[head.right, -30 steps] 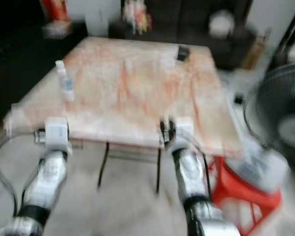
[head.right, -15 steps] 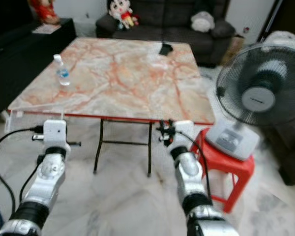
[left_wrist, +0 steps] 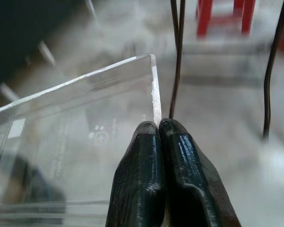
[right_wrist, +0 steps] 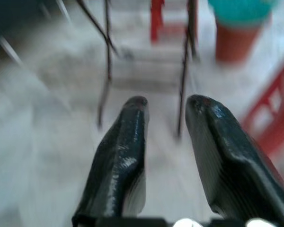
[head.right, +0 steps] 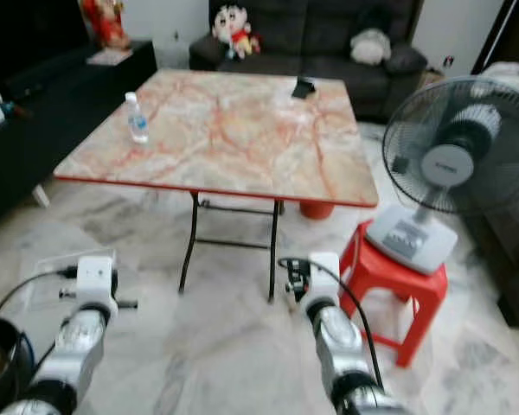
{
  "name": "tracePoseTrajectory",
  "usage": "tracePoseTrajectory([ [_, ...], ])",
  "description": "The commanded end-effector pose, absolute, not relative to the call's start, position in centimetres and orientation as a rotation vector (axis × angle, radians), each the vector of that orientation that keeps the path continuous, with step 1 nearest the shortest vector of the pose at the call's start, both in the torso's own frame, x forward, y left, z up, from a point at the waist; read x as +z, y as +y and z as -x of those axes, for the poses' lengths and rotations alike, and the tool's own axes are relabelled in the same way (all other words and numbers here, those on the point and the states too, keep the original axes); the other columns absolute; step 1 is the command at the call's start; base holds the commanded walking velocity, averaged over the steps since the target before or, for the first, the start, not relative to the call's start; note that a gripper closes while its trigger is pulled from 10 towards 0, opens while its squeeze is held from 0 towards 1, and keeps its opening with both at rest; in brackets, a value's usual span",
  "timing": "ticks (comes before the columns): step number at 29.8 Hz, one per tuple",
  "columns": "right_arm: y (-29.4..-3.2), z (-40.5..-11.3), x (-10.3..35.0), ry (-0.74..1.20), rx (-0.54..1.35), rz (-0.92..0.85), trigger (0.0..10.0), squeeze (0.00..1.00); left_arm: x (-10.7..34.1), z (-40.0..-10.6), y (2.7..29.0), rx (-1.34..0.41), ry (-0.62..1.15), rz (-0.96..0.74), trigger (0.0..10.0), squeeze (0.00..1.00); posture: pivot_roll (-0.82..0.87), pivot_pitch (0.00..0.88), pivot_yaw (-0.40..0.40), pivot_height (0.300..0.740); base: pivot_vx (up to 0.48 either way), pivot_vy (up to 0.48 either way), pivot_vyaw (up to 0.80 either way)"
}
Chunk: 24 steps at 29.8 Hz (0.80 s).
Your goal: Picking trash to rubbish bin
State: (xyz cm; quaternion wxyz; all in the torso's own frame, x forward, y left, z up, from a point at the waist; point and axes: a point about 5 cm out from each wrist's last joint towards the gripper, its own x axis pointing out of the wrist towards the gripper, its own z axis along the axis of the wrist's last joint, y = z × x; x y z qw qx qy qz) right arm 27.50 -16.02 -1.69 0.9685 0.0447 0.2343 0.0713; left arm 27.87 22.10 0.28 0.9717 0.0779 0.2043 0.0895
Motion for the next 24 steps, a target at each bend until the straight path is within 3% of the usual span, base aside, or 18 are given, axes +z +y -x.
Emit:
tracePoseTrajectory([
  [1,-16.7,-25.3,-3.8,0.609,0.107,-0.078,10.0,0.0,-1.8,-26.0,22.6,0.181,0.54,-0.167,10.0,0.0,0.01,0.0,-0.038,0.74,0.0,0.0,0.0],
  [6,-17.2,-21.8,-6.4,0.784,0.08,-0.077,10.0,0.0,-4.2,-23.2,23.2,0.176,0.691,-0.201,10.0,0.0,0.01,0.0,-0.039,0.74,0.0,0.0,0.0],
  [8,-17.5,-19.4,-7.8,0.879,0.052,-0.082,10.0,0.0,-5.8,-20.7,24.0,0.214,0.791,-0.185,10.0,0.0,0.02,0.0,-0.037,0.74,0.0,0.0,0.0],
  [17,-16.9,-18.0,-8.6,0.954,0.064,-0.079,10.0,0.0,-7.7,-17.0,24.7,0.273,0.927,-0.159,10.0,0.0,0.01,0.0,-0.035,0.74,0.0,0.0,0.0],
  [24,-16.9,-18.5,-8.5,0.962,0.066,-0.028,10.0,0.0,-7.8,-16.8,24.6,0.271,0.936,-0.165,10.0,0.0,0.01,0.0,-0.037,0.74,0.0,0.0,0.11],
])
